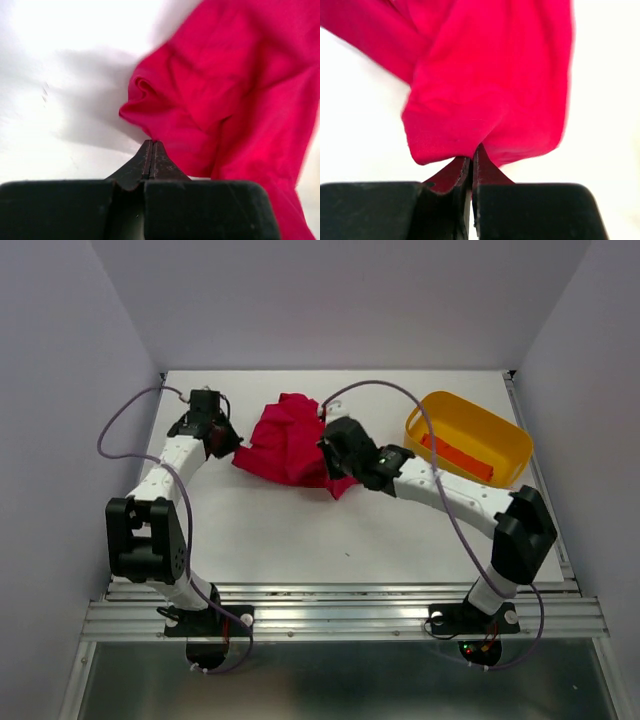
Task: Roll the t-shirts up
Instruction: Pick up the T-shirt from the center of the board, then place the T-shirt at the center of the board.
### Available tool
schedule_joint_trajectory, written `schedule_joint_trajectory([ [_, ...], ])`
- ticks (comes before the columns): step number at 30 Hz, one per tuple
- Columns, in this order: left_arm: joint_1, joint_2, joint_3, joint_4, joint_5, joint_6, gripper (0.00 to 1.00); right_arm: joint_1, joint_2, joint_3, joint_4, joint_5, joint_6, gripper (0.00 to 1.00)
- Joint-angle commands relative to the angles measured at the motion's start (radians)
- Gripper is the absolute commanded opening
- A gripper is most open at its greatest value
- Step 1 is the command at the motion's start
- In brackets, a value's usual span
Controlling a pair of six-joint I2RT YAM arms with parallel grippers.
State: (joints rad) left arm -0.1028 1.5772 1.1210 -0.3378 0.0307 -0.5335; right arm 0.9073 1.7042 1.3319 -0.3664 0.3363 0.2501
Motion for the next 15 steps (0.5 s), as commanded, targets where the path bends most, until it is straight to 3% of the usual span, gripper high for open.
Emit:
schedule_joint_trajectory([
  [1,0.055,-0.112,0.207,-0.059,-0.020,0.055,0.00,-0.100,-0.124,0.142,0.058,-0.124,-0.006,0.01],
  [6,0.143,-0.121,0.492,-0.139,-0.020,0.084,0.00,-0.177,-0.163,0.330,0.014,-0.160,-0.005,0.01],
  [9,0.190,-0.138,0.589,-0.147,-0.020,0.087,0.00,-0.191,-0.199,0.374,0.009,-0.155,0.006,0.01],
  [15,0.261,-0.186,0.637,-0.156,0.008,0.086,0.00,-0.200,-0.296,0.339,-0.025,-0.051,0.054,0.01],
])
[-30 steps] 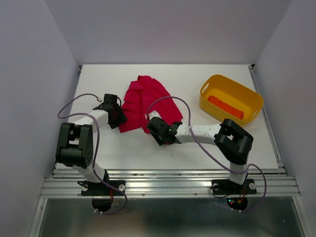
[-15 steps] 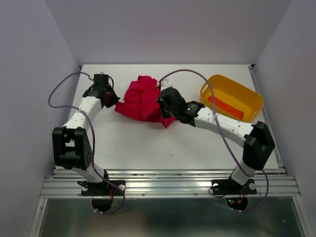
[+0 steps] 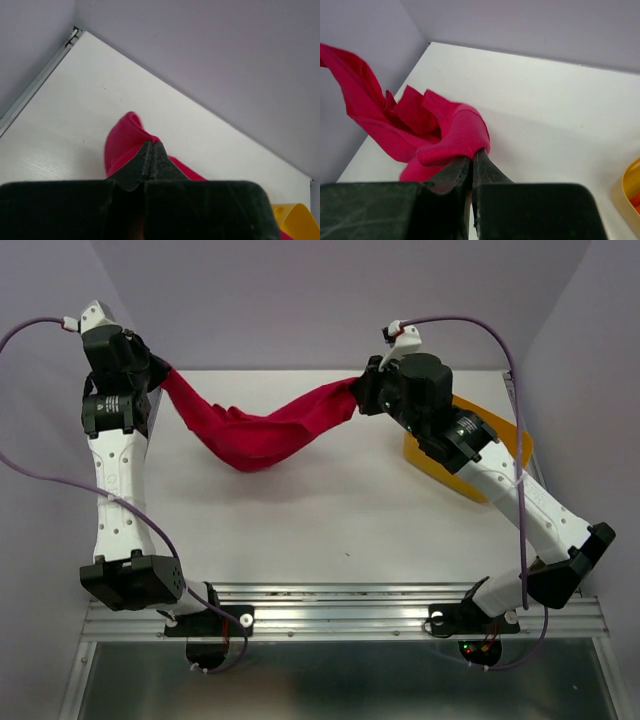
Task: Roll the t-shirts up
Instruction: Place the T-shirt at the center of the board.
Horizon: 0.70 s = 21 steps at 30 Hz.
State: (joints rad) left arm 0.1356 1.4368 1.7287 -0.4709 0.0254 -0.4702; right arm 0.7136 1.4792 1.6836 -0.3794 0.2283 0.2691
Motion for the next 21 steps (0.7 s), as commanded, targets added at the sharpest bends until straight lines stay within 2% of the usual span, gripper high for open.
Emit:
schedule_joint_trajectory([
  [1,0.039,-0.067,-0.001,-0.023,0.022,0.016,0.00,-0.006,-0.113,-0.072,-0.015,0.078,0.053,0.02],
  [3,0.050,-0.107,-0.058,-0.017,0.030,0.010,0.00,-0.006,-0.161,-0.151,-0.024,0.095,0.077,0.02],
  [5,0.055,-0.147,-0.194,-0.003,0.033,0.001,0.00,-0.006,-0.229,-0.237,-0.053,0.115,0.130,0.02],
  [6,0.055,-0.186,-0.302,0.015,0.034,-0.001,0.00,-0.006,-0.250,-0.330,-0.068,0.123,0.152,0.03],
  [8,0.056,-0.220,-0.404,0.023,0.024,-0.007,0.00,-0.006,-0.302,-0.428,-0.111,0.105,0.232,0.05],
  [10,0.056,-0.251,-0.541,0.035,0.068,-0.018,0.00,-0.006,-0.316,-0.565,-0.137,0.074,0.316,0.28],
  [11,0.056,-0.260,-0.588,0.041,0.088,-0.027,0.00,-0.006,-0.316,-0.605,-0.151,0.048,0.341,0.37],
  [12,0.056,-0.271,-0.631,0.064,0.106,-0.039,0.00,-0.006,-0.310,-0.636,-0.180,0.043,0.364,0.41],
  [13,0.056,-0.274,-0.706,0.096,0.146,-0.060,0.00,-0.006,-0.304,-0.681,-0.196,0.051,0.390,0.54],
  [15,0.055,-0.276,-0.776,0.121,0.185,-0.083,0.00,-0.006,-0.281,-0.705,-0.205,0.110,0.394,0.62],
  [18,0.055,-0.265,-0.787,0.137,0.188,-0.084,0.00,-0.038,-0.244,-0.685,-0.205,0.169,0.366,0.61],
  [21,0.055,-0.251,-0.753,0.127,0.176,-0.067,0.00,-0.127,-0.174,-0.642,-0.187,0.163,0.308,0.60],
])
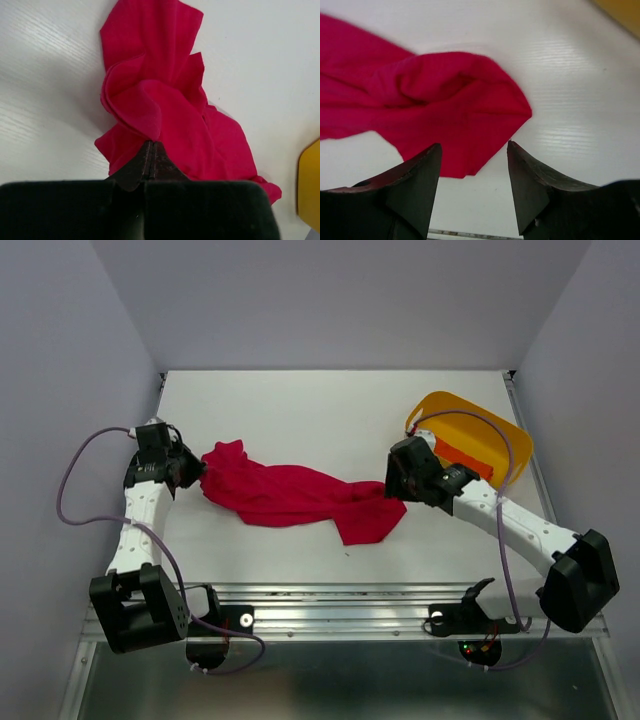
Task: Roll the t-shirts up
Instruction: Place the T-shirt at the center of the board, then move the bin to the corner of the board.
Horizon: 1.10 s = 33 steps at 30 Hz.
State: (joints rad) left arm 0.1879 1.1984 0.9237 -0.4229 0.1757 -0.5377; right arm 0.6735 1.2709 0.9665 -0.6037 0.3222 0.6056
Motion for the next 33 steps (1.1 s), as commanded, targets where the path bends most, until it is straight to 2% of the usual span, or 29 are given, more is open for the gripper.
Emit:
schedule_joint_trajectory([
  [1,0.002,-0.011,0.058,0.076,0.022,0.004,0.00,-0.107,0.051,0.080,0.048,0.066,-0.042,0.60],
  [9,0.002,-0.014,0.038,0.087,0.044,0.015,0.00,-0.339,0.217,0.129,0.191,0.011,-0.141,0.59],
  [15,0.002,-0.016,0.041,0.087,0.064,0.022,0.00,-0.416,0.338,0.225,0.249,0.021,-0.190,0.59],
  [20,0.002,-0.016,0.055,0.084,0.073,0.036,0.00,-0.479,0.452,0.337,0.289,-0.089,-0.237,0.62],
  [22,0.004,-0.010,0.061,0.075,0.070,0.042,0.00,-0.479,0.466,0.356,0.283,-0.118,-0.248,0.63],
  [23,0.002,-0.010,0.064,0.072,0.065,0.044,0.00,-0.479,0.458,0.357,0.280,-0.179,-0.256,0.63],
  [27,0.002,-0.008,0.067,0.075,0.064,0.044,0.00,-0.454,0.384,0.292,0.265,-0.268,-0.233,0.64],
  [33,0.002,0.000,0.101,0.053,0.067,0.071,0.00,-0.273,0.214,0.046,0.219,-0.248,-0.170,0.71],
])
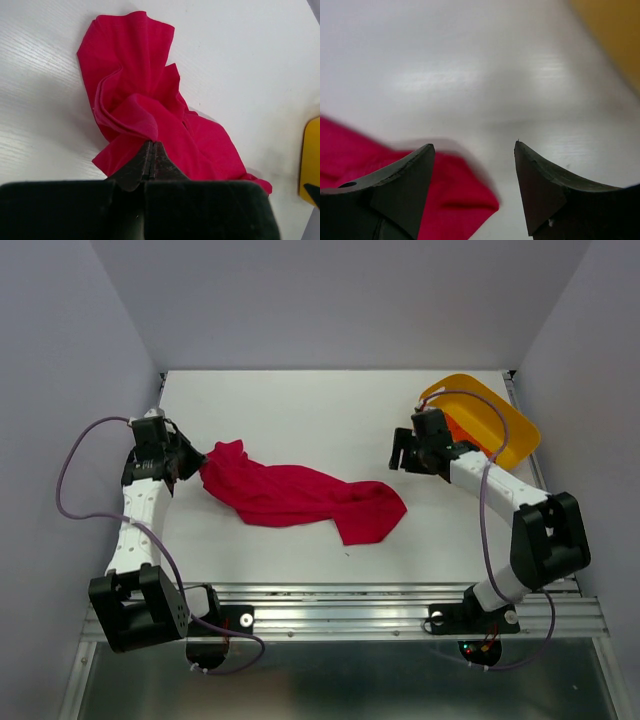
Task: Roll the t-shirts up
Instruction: Move the bin to the corner of the board, then flatten out the T-shirt at the center of the board.
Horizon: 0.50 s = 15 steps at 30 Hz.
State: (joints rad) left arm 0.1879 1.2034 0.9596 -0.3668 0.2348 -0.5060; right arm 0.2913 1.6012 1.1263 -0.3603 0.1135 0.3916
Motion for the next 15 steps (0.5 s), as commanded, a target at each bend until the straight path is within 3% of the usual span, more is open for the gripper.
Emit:
schedule_joint_trajectory([
  [1,0.002,-0.005,0.068,-0.007,0.005,0.044,0.00,0.126,-0.135,-0.137,-0.028,-0.040,0.055,0.72],
  [8,0.002,-0.011,0.065,-0.012,-0.006,0.043,0.00,0.204,-0.198,-0.255,-0.011,-0.072,0.151,0.71],
  [15,0.002,-0.014,0.047,-0.004,-0.002,0.034,0.00,0.224,-0.107,-0.301,0.062,-0.081,0.156,0.69],
])
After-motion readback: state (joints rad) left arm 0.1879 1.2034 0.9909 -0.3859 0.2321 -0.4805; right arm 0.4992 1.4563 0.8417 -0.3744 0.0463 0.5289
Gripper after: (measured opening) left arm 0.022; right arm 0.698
